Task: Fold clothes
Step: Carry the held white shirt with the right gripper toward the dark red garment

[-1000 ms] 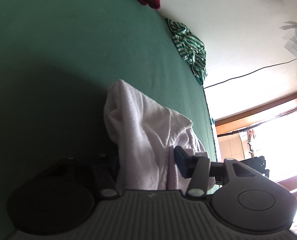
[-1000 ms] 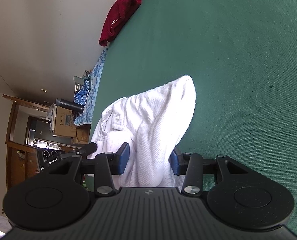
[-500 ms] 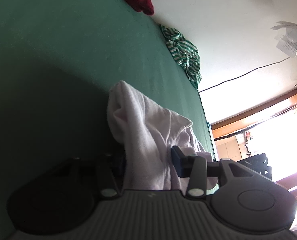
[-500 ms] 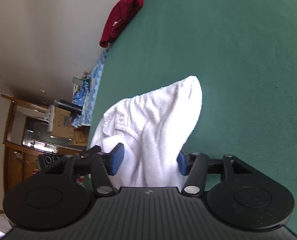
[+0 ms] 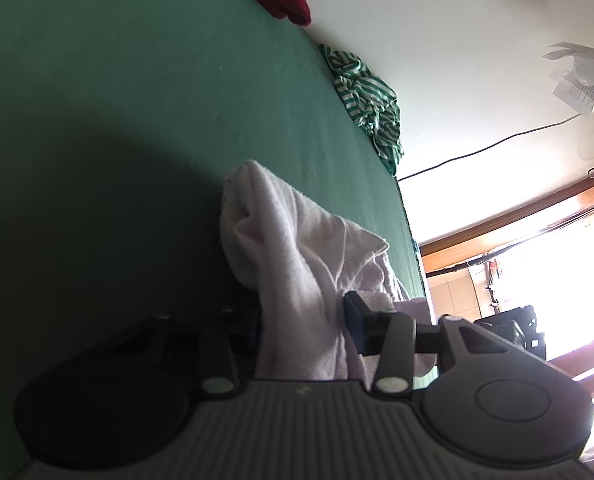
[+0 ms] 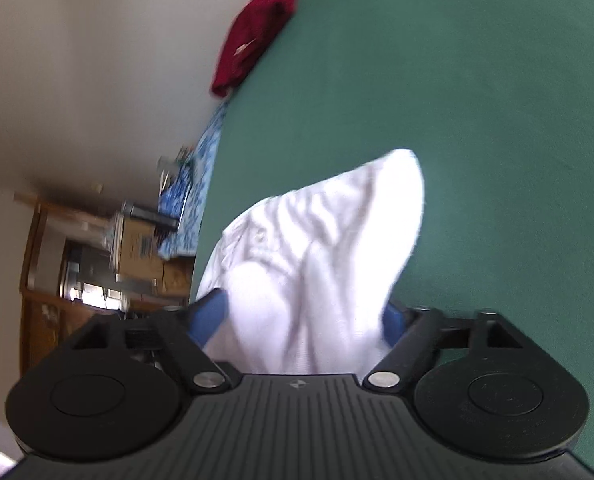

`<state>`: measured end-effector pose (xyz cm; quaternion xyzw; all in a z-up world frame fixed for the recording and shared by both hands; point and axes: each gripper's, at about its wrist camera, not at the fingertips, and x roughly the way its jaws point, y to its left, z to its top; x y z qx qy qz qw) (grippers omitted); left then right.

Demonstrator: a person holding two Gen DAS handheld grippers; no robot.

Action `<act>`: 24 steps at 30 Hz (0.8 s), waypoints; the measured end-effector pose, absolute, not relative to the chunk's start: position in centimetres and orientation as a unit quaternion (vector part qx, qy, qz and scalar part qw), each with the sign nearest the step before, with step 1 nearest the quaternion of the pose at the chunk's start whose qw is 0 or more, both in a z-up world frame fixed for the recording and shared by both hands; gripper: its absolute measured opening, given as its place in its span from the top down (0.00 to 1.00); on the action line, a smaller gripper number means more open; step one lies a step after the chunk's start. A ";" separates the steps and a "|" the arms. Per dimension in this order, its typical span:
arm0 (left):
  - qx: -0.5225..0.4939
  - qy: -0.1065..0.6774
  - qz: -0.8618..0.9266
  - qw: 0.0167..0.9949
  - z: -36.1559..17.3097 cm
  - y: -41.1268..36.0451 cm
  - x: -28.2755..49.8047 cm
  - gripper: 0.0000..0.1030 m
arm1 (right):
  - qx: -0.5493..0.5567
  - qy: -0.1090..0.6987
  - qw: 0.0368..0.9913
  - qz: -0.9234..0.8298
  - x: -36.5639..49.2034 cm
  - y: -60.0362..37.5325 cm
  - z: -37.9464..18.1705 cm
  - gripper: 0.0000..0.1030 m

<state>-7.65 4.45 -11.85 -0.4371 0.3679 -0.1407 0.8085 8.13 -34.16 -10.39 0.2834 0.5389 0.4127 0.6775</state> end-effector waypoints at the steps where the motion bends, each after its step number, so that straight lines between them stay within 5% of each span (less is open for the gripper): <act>1: -0.438 0.369 -0.141 0.808 -11.8 4.5 -7.7 0.54 | 0.270 0.537 0.680 0.420 8.2 -33.8 -10.2 0.13; 3: -0.438 0.369 -0.140 0.807 -11.8 4.5 -7.7 0.54 | 0.256 0.534 0.681 0.431 8.3 -33.5 -10.1 0.12; 6: -0.438 0.368 -0.139 0.808 -11.7 4.4 -7.8 0.55 | 0.273 0.541 0.675 0.421 8.8 -34.2 -10.7 0.26; 8: -0.438 0.367 -0.138 0.809 -11.7 4.3 -7.8 0.55 | 0.306 0.556 0.664 0.395 9.1 -35.7 -11.8 0.58; 9: -0.439 0.368 -0.136 0.809 -11.7 4.2 -7.8 0.55 | 0.316 0.564 0.659 0.384 9.2 -36.4 -12.4 0.66; 24: -0.477 0.368 -0.076 0.794 -10.8 3.0 -7.9 0.75 | 0.306 0.563 0.669 0.376 9.0 -35.9 -11.6 0.72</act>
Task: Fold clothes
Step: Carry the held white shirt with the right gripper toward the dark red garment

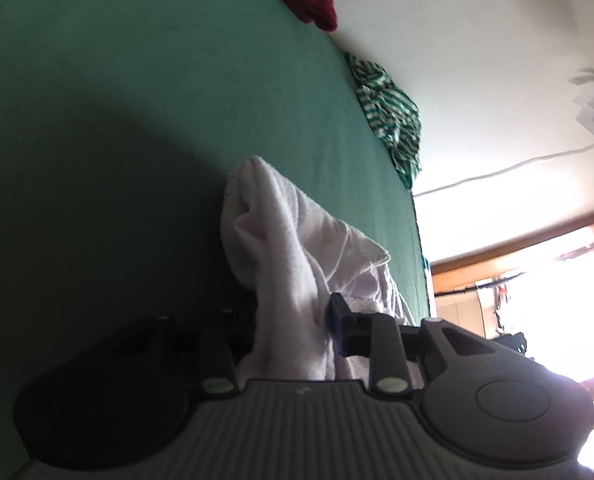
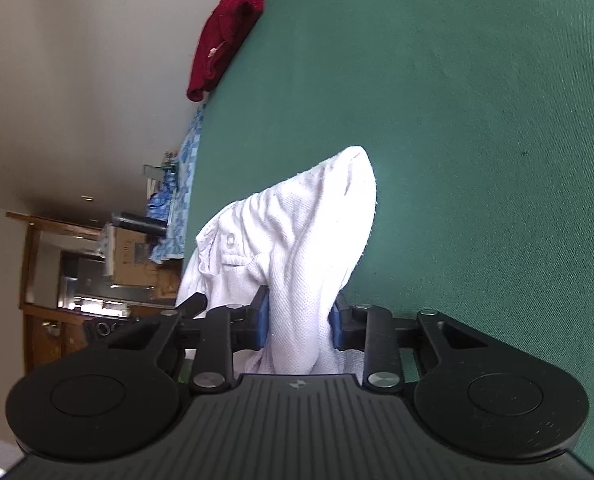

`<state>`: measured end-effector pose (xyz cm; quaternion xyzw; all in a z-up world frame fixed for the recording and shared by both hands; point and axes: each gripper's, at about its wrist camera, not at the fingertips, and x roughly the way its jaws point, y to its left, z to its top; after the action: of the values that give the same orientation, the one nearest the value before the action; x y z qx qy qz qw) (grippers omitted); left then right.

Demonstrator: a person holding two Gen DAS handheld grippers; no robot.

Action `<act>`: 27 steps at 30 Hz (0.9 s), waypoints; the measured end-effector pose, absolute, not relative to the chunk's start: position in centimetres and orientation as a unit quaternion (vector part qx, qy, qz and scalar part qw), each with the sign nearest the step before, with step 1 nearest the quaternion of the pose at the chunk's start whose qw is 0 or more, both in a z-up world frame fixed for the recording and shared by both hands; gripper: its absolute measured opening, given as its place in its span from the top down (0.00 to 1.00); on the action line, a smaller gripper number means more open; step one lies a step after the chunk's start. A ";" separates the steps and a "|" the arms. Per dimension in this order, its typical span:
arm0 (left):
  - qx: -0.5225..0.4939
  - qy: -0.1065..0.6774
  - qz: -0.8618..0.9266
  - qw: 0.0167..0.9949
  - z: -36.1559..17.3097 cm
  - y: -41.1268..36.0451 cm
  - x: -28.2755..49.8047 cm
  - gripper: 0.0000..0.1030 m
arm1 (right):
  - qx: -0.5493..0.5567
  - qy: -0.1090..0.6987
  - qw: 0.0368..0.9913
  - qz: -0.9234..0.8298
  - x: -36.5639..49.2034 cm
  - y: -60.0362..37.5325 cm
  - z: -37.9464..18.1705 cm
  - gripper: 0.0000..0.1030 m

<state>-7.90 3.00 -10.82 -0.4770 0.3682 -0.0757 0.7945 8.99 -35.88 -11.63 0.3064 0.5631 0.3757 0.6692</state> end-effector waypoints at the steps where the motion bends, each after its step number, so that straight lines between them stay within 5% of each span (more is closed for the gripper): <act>1: -0.477 0.365 -0.070 0.796 -10.3 2.8 -7.8 0.76 | 0.302 0.560 0.673 0.376 9.0 -35.7 -11.2 0.73; 13: -0.446 0.347 -0.051 0.823 -2.6 3.2 -4.2 0.77 | 0.326 0.533 0.664 0.412 12.3 -34.6 -6.9 0.74; 27: -0.235 0.285 -0.077 0.926 14.2 14.8 12.3 0.77 | 0.294 0.402 0.731 0.466 26.9 -21.1 7.2 0.74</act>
<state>12.31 14.77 14.21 -0.2348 0.2846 -0.0768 0.9263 26.89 -21.14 7.23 0.2945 0.4021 0.4663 0.7309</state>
